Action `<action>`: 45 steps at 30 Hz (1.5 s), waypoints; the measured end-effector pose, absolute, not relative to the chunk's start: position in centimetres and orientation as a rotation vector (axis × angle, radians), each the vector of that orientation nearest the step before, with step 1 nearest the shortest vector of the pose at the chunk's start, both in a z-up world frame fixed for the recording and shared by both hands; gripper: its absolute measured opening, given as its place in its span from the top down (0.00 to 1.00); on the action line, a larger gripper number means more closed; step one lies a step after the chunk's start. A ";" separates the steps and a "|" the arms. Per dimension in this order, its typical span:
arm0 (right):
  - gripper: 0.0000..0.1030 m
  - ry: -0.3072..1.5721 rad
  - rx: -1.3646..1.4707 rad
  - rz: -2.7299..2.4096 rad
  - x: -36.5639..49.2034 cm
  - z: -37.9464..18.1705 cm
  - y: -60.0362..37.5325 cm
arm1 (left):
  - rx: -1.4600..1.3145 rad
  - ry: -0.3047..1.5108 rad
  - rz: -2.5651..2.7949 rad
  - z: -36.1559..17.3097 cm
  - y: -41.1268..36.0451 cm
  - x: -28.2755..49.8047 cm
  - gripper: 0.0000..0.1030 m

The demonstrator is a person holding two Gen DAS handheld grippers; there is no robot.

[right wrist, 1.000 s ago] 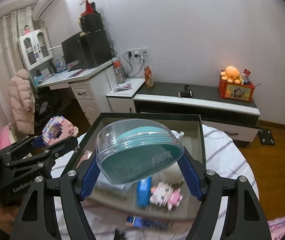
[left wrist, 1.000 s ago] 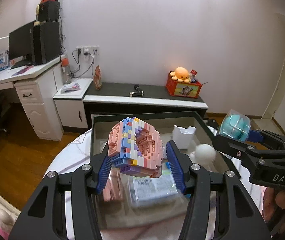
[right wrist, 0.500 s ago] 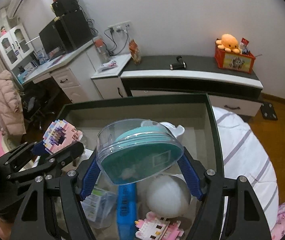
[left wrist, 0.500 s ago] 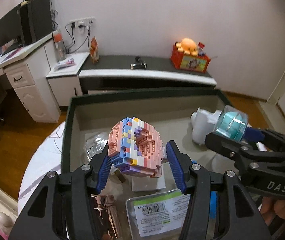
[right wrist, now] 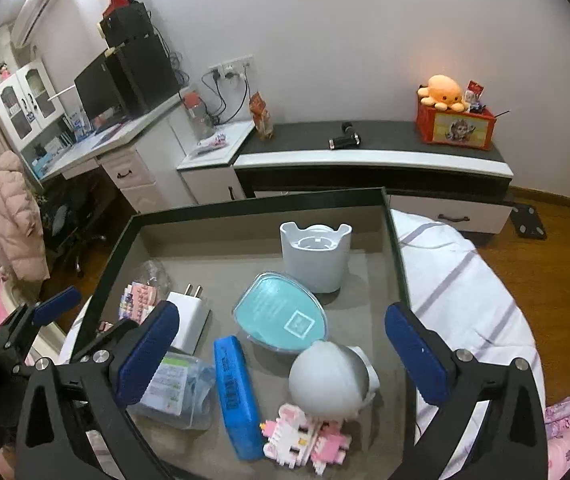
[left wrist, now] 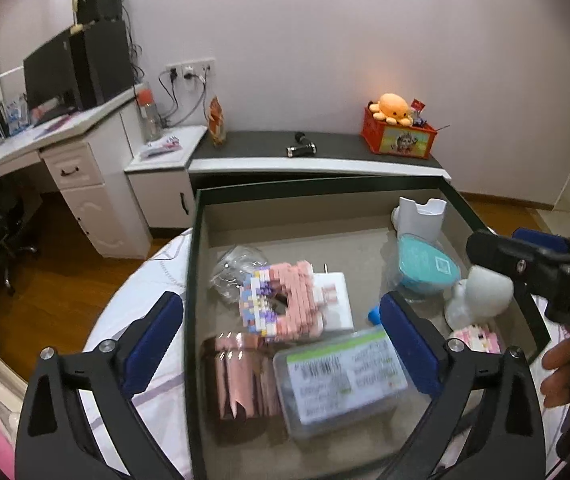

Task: Organize rigid objects
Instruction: 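Withdraw both tools and approach the black hair clip and blue box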

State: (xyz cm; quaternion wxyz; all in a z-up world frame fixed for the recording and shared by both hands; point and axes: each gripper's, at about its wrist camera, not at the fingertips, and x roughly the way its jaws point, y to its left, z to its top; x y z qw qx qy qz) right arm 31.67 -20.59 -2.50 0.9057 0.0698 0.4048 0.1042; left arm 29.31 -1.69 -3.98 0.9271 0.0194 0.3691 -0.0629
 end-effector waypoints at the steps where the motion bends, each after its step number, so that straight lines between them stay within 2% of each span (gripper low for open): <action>1: 0.00 0.821 0.145 0.211 31.1 -2.2 -20.6 | 0.039 0.748 -0.125 -3.8 -1.5 28.8 0.01; 14: 0.00 0.669 0.113 0.218 20.8 0.5 -19.4 | 0.024 0.637 -0.097 -0.1 -1.0 19.7 0.00; 22: 0.00 0.617 0.103 0.189 14.3 0.5 -20.0 | -0.019 0.613 -0.102 0.4 -0.7 14.4 0.00; 45: 0.00 0.586 0.127 0.141 1.8 -1.9 -20.8 | 0.005 0.633 -0.105 -3.2 -1.9 3.6 0.00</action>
